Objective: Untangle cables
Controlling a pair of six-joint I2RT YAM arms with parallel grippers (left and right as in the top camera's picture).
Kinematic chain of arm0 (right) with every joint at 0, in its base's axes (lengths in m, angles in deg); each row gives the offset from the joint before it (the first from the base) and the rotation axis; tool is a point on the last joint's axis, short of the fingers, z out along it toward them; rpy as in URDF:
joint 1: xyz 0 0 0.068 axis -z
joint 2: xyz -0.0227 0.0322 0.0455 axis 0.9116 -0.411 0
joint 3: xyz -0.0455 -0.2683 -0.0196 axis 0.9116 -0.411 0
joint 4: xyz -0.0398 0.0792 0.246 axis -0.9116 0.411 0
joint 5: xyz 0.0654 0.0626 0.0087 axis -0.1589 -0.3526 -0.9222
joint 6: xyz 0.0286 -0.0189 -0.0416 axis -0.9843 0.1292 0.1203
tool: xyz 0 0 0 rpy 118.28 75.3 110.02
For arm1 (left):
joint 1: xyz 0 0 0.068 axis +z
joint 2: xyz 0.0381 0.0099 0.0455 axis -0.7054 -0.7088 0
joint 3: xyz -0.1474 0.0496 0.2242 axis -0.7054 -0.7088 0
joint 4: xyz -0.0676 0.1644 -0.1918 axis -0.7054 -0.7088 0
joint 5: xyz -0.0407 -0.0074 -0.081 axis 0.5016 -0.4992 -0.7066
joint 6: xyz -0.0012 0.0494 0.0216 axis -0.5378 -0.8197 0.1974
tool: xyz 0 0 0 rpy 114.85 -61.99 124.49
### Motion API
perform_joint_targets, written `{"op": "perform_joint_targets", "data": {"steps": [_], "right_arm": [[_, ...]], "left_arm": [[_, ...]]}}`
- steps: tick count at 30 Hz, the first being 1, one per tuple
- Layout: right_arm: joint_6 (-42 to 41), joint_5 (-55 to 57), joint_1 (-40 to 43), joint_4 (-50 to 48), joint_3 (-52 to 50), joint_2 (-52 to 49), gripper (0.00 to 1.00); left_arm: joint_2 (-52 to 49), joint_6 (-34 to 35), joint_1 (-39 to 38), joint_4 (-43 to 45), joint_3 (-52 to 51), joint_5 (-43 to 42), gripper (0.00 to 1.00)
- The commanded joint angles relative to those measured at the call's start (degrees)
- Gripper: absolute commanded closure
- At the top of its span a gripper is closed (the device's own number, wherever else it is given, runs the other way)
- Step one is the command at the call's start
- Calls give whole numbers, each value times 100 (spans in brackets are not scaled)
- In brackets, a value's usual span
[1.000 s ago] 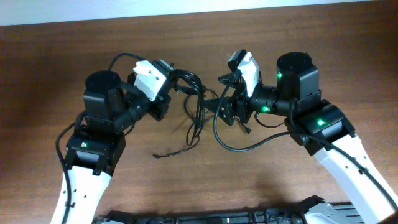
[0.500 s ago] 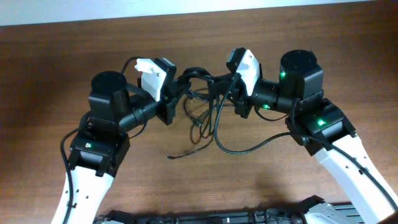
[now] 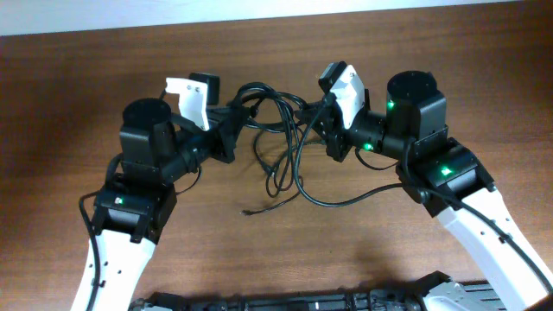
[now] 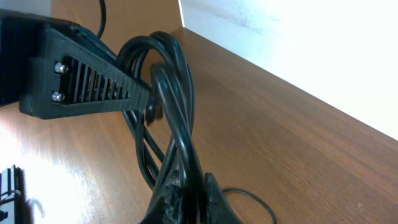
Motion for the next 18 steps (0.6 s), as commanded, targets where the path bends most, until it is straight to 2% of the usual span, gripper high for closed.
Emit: {"op": "perform_joint_targets", "data": {"steps": [1, 5, 6, 8, 12, 16, 18], "right_arm": [[-70, 437, 205, -68, 79, 243, 96], [-697, 713, 380, -114, 79, 243, 96], [-846, 710, 466, -109, 79, 243, 96], [-1329, 710, 688, -107, 76, 243, 96], [-2378, 793, 949, 55, 79, 243, 96], [-3086, 800, 949, 302, 76, 243, 96], [-3589, 817, 949, 308, 76, 243, 96]], "left_arm": [[81, 409, 201, -70, 24, 433, 100], [81, 417, 203, -232, 24, 450, 100], [81, 675, 225, -271, 24, 525, 100], [81, 1725, 267, -369, 24, 809, 100], [81, 2044, 264, -299, 24, 789, 100], [81, 2450, 264, -299, 24, 791, 100], [81, 3104, 264, -297, 24, 815, 100]]}}
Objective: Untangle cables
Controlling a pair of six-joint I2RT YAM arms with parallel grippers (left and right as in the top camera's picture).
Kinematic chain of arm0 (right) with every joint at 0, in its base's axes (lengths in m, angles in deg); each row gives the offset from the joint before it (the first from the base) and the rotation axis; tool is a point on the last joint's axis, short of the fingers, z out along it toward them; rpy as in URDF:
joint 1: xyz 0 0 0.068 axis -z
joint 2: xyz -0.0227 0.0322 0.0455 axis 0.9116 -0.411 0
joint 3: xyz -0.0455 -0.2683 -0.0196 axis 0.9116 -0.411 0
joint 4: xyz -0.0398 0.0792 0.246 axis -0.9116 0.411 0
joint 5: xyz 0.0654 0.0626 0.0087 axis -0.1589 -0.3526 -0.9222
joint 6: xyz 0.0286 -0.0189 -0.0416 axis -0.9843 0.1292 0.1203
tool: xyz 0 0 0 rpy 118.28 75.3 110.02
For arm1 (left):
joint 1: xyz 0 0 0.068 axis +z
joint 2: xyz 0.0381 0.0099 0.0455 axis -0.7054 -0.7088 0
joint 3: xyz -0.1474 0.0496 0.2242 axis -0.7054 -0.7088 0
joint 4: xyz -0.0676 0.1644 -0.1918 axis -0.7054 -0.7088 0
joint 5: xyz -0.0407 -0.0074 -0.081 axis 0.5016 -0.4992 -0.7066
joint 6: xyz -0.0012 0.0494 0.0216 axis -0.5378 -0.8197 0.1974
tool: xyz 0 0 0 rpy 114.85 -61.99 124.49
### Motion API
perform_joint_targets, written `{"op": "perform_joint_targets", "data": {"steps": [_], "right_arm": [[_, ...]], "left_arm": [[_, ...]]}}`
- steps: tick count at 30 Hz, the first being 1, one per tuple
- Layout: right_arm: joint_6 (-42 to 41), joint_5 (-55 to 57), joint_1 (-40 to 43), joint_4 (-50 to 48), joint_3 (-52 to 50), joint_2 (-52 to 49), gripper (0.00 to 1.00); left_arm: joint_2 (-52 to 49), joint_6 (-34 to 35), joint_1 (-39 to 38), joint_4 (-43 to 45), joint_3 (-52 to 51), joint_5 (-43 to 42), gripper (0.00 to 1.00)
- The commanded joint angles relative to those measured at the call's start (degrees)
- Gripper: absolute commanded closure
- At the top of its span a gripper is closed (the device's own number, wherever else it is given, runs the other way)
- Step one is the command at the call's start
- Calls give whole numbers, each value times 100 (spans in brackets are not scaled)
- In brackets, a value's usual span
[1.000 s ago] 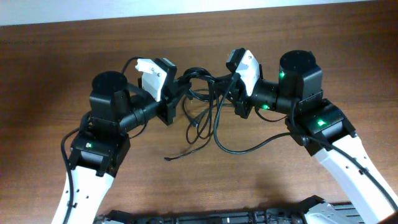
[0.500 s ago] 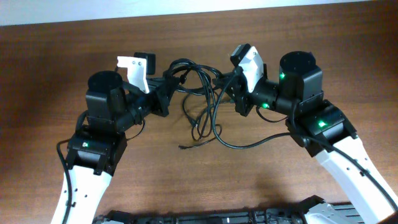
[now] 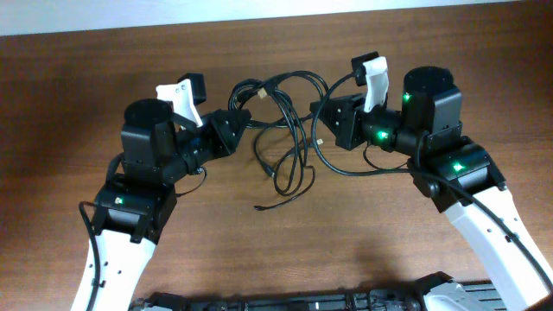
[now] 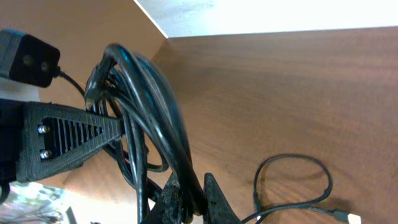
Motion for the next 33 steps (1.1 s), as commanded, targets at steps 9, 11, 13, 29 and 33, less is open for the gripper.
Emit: {"op": "perform_joint_targets", "data": {"steps": [9, 11, 13, 29, 33], "right_arm": [[-1322, 885, 415, -37, 79, 210, 96], [-1320, 879, 415, -31, 81, 210, 76], [-881, 621, 415, -15, 79, 210, 32], [2977, -2404, 411, -796, 81, 210, 37], [2977, -2398, 411, -837, 81, 208, 50]], "left_arm": [[76, 1821, 262, -66, 9, 892, 100], [76, 1749, 262, -46, 9, 890, 100], [76, 1126, 262, -46, 9, 892, 100], [76, -2243, -9, 802, 9, -1023, 100], [76, -2243, -348, 1069, 9, -1023, 100]]}}
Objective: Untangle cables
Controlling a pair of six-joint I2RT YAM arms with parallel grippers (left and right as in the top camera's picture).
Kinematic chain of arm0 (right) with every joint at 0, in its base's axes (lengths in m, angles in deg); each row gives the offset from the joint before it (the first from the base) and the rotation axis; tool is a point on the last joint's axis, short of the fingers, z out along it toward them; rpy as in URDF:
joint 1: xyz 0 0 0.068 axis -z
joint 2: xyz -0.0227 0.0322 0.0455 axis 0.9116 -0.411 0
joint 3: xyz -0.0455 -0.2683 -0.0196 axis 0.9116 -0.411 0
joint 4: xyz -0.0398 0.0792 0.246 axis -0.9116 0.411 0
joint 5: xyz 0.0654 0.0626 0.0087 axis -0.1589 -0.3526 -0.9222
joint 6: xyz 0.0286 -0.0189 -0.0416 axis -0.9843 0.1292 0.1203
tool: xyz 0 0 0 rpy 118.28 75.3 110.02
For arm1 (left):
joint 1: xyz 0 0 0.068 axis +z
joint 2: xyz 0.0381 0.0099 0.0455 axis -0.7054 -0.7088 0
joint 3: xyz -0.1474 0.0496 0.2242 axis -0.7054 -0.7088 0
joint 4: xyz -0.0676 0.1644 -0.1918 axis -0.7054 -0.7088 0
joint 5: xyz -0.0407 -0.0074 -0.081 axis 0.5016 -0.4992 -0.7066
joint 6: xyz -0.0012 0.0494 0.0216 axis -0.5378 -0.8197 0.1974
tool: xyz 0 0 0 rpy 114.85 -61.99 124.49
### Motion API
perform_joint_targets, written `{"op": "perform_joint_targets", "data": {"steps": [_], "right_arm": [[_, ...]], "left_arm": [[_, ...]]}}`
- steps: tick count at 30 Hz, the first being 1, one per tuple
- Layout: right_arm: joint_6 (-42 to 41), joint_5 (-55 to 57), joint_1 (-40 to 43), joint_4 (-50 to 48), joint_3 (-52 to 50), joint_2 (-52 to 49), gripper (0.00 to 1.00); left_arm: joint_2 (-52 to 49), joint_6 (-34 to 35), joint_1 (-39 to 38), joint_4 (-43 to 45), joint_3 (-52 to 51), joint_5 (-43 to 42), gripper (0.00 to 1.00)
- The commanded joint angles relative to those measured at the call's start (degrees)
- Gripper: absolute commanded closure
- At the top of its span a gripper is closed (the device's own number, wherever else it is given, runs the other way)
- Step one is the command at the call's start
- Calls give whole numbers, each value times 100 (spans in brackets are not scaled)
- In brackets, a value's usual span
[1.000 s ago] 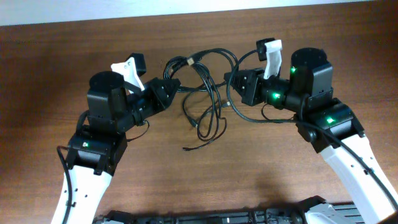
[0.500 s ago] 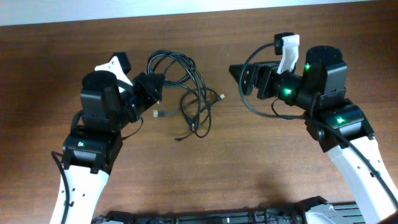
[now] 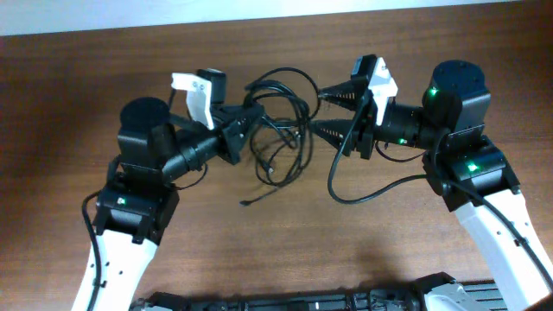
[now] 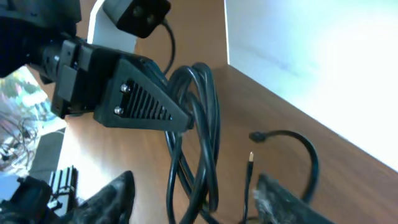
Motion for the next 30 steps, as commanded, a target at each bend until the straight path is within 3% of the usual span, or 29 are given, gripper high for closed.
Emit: {"op": "perform_joint_targets", "data": {"steps": [1, 4, 9, 14, 17, 21, 24, 25, 26, 27, 28, 30], "right_arm": [[92, -195, -20, -39, 79, 90, 58], [90, -192, -20, -42, 79, 90, 95], [85, -195, -20, -59, 79, 92, 96], [42, -192, -13, -264, 79, 94, 96], [-103, 87, -13, -299, 79, 94, 96], [-863, 1025, -9, -229, 79, 92, 96], [-1344, 1679, -9, -66, 79, 92, 96], [-1357, 1766, -9, 46, 79, 92, 92], [-1355, 1764, -9, 162, 79, 92, 59], [-1355, 1764, -9, 286, 76, 90, 16], [-1355, 1762, -9, 422, 79, 90, 7], [-1353, 1759, -9, 634, 79, 92, 4]], "left_arm": [[76, -111, -249, 232, 24, -160, 100], [76, -111, -326, 302, 24, -157, 100], [76, -90, -321, 256, 24, 105, 100], [76, 2223, -293, -837, 24, 2345, 100], [76, 2365, -291, -922, 24, 2406, 100], [76, 3254, -61, -1043, 24, 2400, 100], [79, 3432, -9, -1051, 24, 2378, 100], [79, 3429, -9, -1054, 24, 2371, 100], [79, 3427, -9, -1047, 24, 2352, 100], [79, 3342, -9, -1029, 24, 2341, 100], [79, 3226, -9, -977, 24, 2328, 100], [103, 3143, -9, -881, 24, 2186, 100]]}}
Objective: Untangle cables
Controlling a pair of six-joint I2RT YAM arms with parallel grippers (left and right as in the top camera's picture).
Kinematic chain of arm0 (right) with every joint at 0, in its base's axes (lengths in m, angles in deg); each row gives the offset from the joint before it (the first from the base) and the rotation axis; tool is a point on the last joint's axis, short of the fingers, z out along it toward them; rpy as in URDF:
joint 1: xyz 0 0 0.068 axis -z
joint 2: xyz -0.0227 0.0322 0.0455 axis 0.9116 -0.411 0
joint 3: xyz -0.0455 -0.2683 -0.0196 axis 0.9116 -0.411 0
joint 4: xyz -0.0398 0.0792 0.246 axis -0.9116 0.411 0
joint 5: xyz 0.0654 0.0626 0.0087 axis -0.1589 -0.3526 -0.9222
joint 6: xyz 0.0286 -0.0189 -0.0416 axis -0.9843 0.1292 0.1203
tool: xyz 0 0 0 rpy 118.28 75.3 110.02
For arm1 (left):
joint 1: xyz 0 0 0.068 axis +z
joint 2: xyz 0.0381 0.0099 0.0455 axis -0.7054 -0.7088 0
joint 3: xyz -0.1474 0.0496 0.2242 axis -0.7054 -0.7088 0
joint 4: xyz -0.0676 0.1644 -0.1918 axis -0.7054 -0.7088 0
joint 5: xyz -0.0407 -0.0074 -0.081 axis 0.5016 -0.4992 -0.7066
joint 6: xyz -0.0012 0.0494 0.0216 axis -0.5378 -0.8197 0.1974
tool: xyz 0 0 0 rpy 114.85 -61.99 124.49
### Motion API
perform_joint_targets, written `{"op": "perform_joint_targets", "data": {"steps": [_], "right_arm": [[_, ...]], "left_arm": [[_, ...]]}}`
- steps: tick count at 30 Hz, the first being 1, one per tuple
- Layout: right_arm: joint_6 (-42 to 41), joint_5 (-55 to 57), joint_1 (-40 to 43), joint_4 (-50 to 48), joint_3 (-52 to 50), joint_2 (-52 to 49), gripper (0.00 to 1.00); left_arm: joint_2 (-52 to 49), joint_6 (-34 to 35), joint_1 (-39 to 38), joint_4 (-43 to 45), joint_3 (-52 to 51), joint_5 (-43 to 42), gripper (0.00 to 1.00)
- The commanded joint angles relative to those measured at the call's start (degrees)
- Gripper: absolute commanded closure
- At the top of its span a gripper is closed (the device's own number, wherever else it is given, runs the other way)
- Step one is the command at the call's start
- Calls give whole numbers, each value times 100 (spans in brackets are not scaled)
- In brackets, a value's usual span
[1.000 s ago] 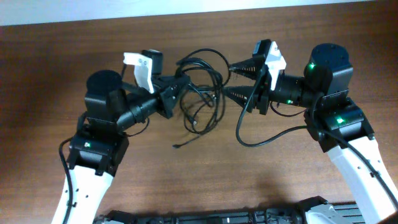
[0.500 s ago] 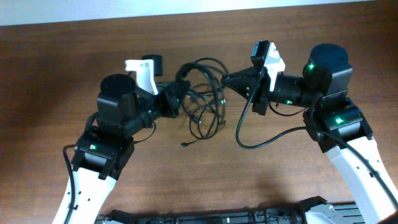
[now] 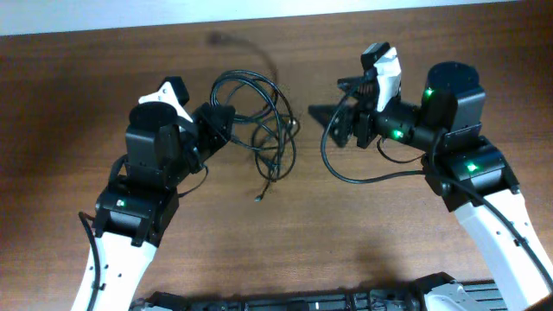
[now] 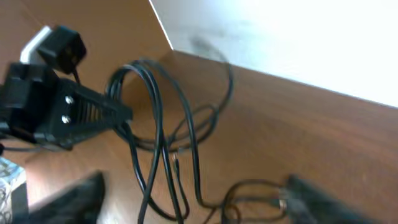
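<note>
A bundle of thin black cables (image 3: 263, 117) hangs in loose loops left of the table's middle, one free end (image 3: 259, 197) trailing toward the front. My left gripper (image 3: 223, 119) is shut on the left side of the loops. In the right wrist view the left gripper's fingers (image 4: 106, 112) pinch the loops (image 4: 158, 130). My right gripper (image 3: 327, 98) stands open to the right of the bundle, with nothing between its blurred fingers (image 4: 68, 202). A separate black cable (image 3: 346, 177) curves across the table below the right gripper.
The brown wooden table (image 3: 285, 250) meets a white wall (image 4: 298, 37) at the back. A faint blurred cable strand (image 3: 251, 45) shows near the back edge. A dark rack (image 3: 302, 302) lies along the front edge.
My left gripper has moved left with the bundle, so the loops now sit clear of the right gripper. The right gripper stays open and has tilted a little.
Both grippers were shut on the tangled bundle at the middle. Then they stood farther apart with the loops stretched between them. Then the right gripper was open, off the cables. Now the left holds the bundle apart from the right, and one cable lies below the right gripper.
</note>
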Motion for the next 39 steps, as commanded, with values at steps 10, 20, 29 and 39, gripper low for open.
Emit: {"op": "perform_joint_targets", "data": {"steps": [10, 20, 29, 39], "right_arm": [[1681, -1523, 9, 474, 76, 57, 0], [1504, -1725, 9, -553, 76, 42, 0], [1709, -3410, 4, -623, 76, 20, 51], [1829, -4138, -39, -249, 76, -221, 65]], "left_arm": [[90, -1187, 17, 1685, 7, -1047, 100], [90, -3204, -286, 1753, 7, -1751, 100], [90, -3897, -796, 1950, 7, -1327, 100], [90, -3626, -800, 3338, 7, -1333, 100]]}}
